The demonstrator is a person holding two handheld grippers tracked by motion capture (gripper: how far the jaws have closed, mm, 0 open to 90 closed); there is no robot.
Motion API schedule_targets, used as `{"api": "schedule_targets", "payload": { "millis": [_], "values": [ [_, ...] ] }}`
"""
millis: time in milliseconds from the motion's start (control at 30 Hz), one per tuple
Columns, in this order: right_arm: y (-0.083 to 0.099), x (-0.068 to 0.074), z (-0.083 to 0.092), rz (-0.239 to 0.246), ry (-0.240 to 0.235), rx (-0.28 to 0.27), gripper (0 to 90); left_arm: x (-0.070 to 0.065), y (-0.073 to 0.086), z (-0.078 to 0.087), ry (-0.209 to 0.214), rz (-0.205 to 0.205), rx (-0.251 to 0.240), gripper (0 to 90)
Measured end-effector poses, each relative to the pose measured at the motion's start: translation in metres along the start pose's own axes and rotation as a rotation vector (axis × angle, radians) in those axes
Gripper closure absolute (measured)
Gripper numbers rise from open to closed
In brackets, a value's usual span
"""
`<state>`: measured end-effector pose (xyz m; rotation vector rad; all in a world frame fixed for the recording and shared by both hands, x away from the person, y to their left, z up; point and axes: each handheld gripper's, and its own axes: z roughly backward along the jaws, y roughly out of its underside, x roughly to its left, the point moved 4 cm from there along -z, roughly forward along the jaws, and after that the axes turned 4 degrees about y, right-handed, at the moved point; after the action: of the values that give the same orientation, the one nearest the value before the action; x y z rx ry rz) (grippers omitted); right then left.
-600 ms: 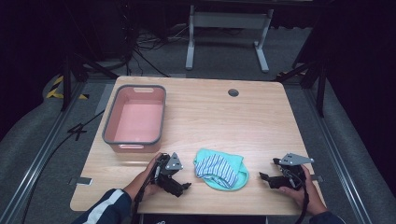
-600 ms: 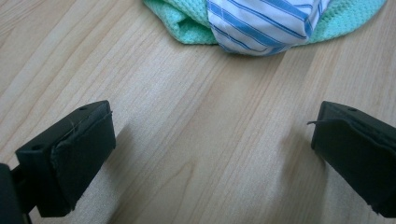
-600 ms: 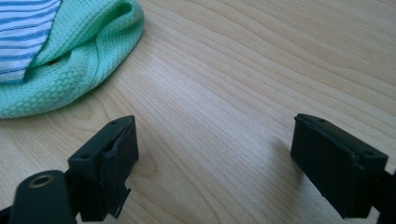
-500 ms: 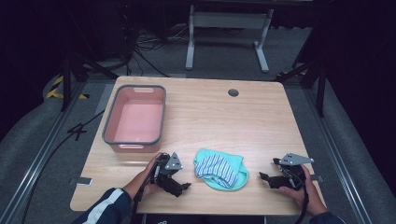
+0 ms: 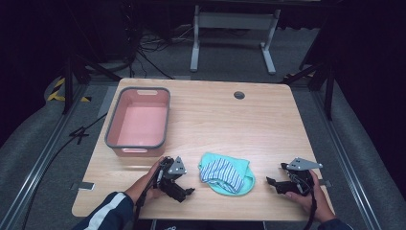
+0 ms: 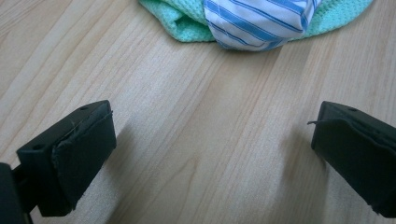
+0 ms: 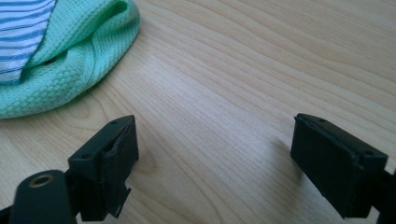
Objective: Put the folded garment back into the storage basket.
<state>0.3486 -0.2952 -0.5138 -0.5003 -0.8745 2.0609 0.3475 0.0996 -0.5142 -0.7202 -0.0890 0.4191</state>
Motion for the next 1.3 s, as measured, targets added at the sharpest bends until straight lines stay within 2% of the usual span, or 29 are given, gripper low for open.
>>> {"api": "schedule_targets", "payload": {
  "millis": [100, 233, 500, 567, 633, 667, 733, 800, 867, 967, 1033, 1233, 1300],
  "values": [
    [-0.001, 0.000, 0.000, 0.004, -0.004, 0.005, 15.4, 0.000, 0.001, 0.002, 0.009, -0.007, 0.018, 0.4],
    [-0.001, 0.000, 0.000, -0.003, 0.003, 0.007, 15.2, 0.001, 0.003, 0.004, 0.015, -0.012, 0.009, 0.8],
    [-0.001, 0.001, 0.000, -0.020, 0.021, 0.010, 15.2, 0.003, 0.002, 0.005, 0.016, -0.021, 0.024, 1.8],
    [-0.002, 0.002, 0.000, -0.024, 0.027, 0.015, 15.9, 0.004, 0.001, 0.007, 0.014, -0.018, 0.024, 6.3],
    [-0.003, 0.003, 0.001, -0.029, 0.034, 0.026, 19.4, 0.006, -0.001, 0.010, 0.017, -0.023, 0.017, 18.9],
    [-0.003, 0.004, 0.001, -0.029, 0.029, 0.023, 22.6, 0.007, -0.002, 0.010, 0.021, -0.026, 0.014, 21.4],
    [-0.007, 0.006, 0.004, -0.032, 0.023, 0.010, 23.5, 0.009, -0.006, 0.010, 0.018, -0.023, 0.008, 15.0],
    [-0.013, 0.011, 0.006, -0.031, 0.014, -0.002, 24.3, 0.010, -0.012, 0.011, 0.024, -0.015, -0.012, 21.0],
    [-0.018, 0.017, 0.007, -0.021, 0.005, -0.012, 24.7, 0.011, -0.018, 0.011, 0.016, -0.017, -0.017, 18.9],
    [-0.026, 0.028, 0.007, 0.000, -0.030, -0.023, 24.2, 0.011, -0.024, 0.010, 0.011, -0.039, -0.021, 21.5],
    [-0.031, 0.034, 0.006, 0.013, -0.041, -0.026, 24.4, 0.012, -0.032, 0.009, 0.011, -0.038, -0.028, 22.5],
    [-0.044, 0.048, 0.001, 0.025, -0.053, -0.022, 27.0, 0.017, -0.042, 0.003, 0.007, -0.033, -0.046, 23.8],
    [-0.048, 0.051, -0.003, 0.023, -0.048, -0.020, 28.0, 0.019, -0.045, 0.001, 0.007, -0.019, -0.052, 24.1]
  ]
}}
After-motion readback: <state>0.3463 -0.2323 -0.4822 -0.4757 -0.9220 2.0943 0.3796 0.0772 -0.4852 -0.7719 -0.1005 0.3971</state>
